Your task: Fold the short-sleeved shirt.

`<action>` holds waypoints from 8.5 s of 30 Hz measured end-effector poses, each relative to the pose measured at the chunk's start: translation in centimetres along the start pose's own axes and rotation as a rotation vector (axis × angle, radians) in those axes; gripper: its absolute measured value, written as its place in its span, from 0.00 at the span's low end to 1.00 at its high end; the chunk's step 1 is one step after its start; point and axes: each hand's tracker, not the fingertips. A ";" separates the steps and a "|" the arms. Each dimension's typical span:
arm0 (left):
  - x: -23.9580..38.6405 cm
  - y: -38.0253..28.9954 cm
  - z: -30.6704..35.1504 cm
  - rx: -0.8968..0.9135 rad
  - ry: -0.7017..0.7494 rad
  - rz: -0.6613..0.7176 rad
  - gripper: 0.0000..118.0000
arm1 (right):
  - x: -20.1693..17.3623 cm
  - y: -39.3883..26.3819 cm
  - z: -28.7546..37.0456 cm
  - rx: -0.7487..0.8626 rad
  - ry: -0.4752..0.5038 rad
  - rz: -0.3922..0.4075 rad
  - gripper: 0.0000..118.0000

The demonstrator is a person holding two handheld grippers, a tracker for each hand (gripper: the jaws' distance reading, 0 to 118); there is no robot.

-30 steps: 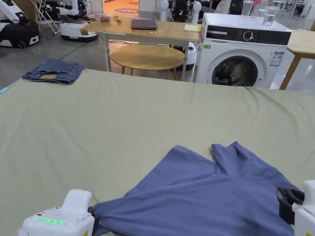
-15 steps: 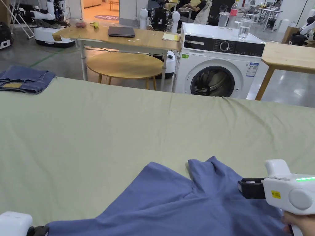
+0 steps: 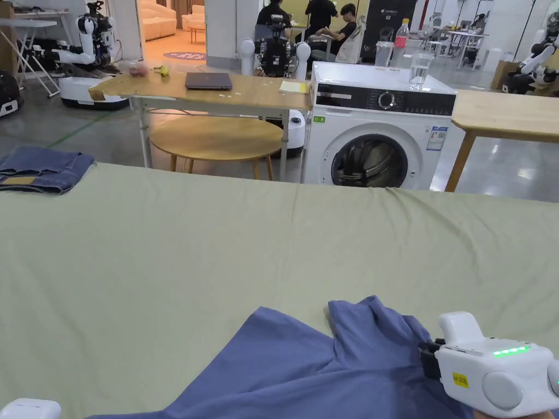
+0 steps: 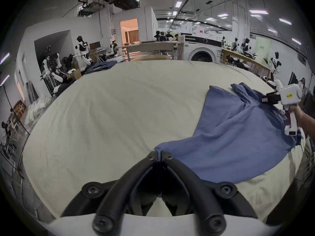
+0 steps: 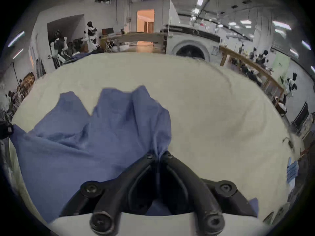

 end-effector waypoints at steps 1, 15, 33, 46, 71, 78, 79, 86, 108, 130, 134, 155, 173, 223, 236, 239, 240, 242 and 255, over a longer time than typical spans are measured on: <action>0.1 0.1 0.2 0.005 0.001 0.001 0.00 | -0.1 0.4 1.5 0.036 0.009 -0.019 0.01; 1.3 11.6 5.4 0.221 -0.002 0.030 0.00 | 0.6 8.7 24.3 0.354 -0.066 0.039 0.01; 6.3 39.4 15.2 0.564 0.164 -0.064 0.00 | 8.7 28.9 36.1 0.744 -0.216 -0.074 0.01; 5.2 40.2 12.1 0.545 0.206 -0.058 0.00 | 8.6 29.7 30.6 0.726 -0.215 -0.103 0.01; 3.6 -9.2 7.2 -0.002 0.044 -0.002 0.00 | 1.9 -21.2 24.1 0.011 -0.040 -0.122 0.01; 6.3 -7.5 12.1 0.180 0.041 0.002 0.73 | -0.2 -19.7 27.6 0.118 -0.063 -0.207 0.95; 7.9 -6.9 13.7 0.227 0.019 -0.012 0.79 | -1.3 -18.3 29.0 0.193 -0.041 -0.231 0.98; 14.7 -4.9 16.8 0.309 -0.125 -0.108 0.91 | -7.9 -14.8 32.7 0.349 -0.009 -0.229 1.00; -1.2 -13.3 10.7 -0.063 -0.032 0.035 0.97 | -7.2 -21.0 30.1 0.141 -0.062 -0.122 0.00; 2.7 -8.9 6.5 -0.092 -0.135 -0.042 0.01 | 0.8 -23.7 29.5 0.022 -0.154 -0.180 0.94; 3.0 -9.0 6.5 -0.107 -0.122 -0.043 0.01 | 0.7 -24.5 27.3 0.033 -0.119 -0.143 0.97; 5.0 2.7 7.3 -0.024 -0.051 -0.129 0.01 | 6.3 -14.2 26.9 0.113 0.021 -0.335 0.05; 8.1 3.5 2.8 0.020 -0.067 -0.014 0.93 | 4.5 -12.4 20.0 0.092 -0.056 -0.352 0.90; 7.7 0.2 -6.5 -0.129 0.030 -0.069 0.03 | 7.1 -16.8 15.0 -0.030 -0.191 -0.350 0.97; 6.4 0.9 -1.0 -0.041 0.011 -0.052 0.02 | 6.3 -16.0 19.6 -0.007 -0.061 -0.355 0.03; 5.9 1.4 2.3 0.006 0.008 -0.060 0.02 | 6.1 -15.2 23.9 0.055 -0.064 -0.342 0.03; 5.7 1.5 3.4 0.017 0.008 -0.059 0.02 | 5.9 -15.0 25.3 0.064 -0.067 -0.335 0.03; 5.0 1.3 5.9 0.036 -0.002 -0.053 0.02 | 5.6 -14.7 27.8 0.068 -0.065 -0.317 0.03; 1.7 -10.2 10.1 0.049 -0.028 0.175 0.17 | 3.6 -24.6 26.4 -0.138 -0.085 -0.451 0.26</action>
